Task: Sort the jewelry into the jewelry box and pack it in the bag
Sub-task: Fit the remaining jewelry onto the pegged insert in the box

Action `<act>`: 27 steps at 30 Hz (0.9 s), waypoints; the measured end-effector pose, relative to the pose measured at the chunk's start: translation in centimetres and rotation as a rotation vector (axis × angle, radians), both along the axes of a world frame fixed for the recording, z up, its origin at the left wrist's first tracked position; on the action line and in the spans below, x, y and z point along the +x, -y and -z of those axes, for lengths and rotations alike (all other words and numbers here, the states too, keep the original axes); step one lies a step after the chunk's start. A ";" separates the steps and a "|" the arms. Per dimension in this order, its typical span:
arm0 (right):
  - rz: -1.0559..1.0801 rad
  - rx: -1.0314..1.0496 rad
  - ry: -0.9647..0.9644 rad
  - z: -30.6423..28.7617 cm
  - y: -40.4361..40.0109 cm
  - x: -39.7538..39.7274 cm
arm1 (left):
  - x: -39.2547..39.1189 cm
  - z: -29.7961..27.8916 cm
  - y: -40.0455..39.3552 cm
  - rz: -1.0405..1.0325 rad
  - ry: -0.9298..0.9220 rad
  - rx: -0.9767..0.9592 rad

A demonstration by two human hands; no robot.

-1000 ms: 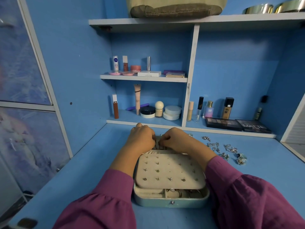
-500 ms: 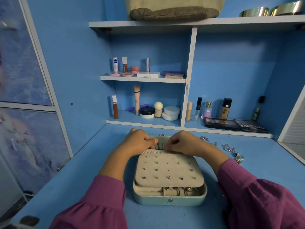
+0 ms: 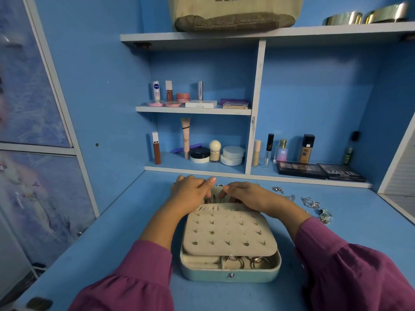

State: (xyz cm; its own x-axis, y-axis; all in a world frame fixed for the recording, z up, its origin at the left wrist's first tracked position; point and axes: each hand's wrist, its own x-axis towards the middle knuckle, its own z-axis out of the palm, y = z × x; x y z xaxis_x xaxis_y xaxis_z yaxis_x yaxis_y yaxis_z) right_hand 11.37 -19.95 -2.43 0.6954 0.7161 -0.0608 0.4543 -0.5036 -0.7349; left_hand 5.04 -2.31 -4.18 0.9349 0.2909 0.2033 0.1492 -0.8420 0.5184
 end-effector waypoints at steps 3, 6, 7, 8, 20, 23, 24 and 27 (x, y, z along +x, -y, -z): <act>-0.007 -0.010 -0.029 0.0 -0.2 -0.3 | 0.1 0.1 -0.2 -0.058 0.036 0.069; -0.016 -0.022 -0.041 -0.1 -0.3 -0.5 | 0.3 0.2 -0.1 -0.043 -0.013 0.116; -0.019 -0.023 -0.047 -0.2 -0.3 -0.5 | 0.4 0.3 -0.1 -0.036 -0.019 0.116; -0.022 -0.025 -0.053 -0.2 -0.3 -0.6 | 0.4 0.3 0.0 -0.031 -0.019 0.112; -0.041 -0.057 -0.043 0.1 -0.4 -0.2 | 0.5 0.5 0.1 -0.013 -0.033 0.168; -0.046 -0.071 -0.041 0.2 -0.4 -0.1 | 0.6 0.5 0.1 -0.012 -0.046 0.159; -0.043 -0.069 -0.047 0.2 -0.5 -0.1 | 0.6 0.5 0.0 -0.011 -0.040 0.158; -0.036 -0.045 -0.059 0.3 -0.5 -0.1 | 0.5 0.6 0.0 -0.003 -0.007 0.149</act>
State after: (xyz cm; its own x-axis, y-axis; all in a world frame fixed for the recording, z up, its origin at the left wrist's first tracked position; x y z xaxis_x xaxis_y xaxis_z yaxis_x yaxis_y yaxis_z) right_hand 11.32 -19.48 -2.72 0.6638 0.7360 -0.1332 0.4295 -0.5209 -0.7377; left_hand 5.54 -2.34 -4.76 0.9358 0.2605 0.2375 0.1549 -0.9091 0.3868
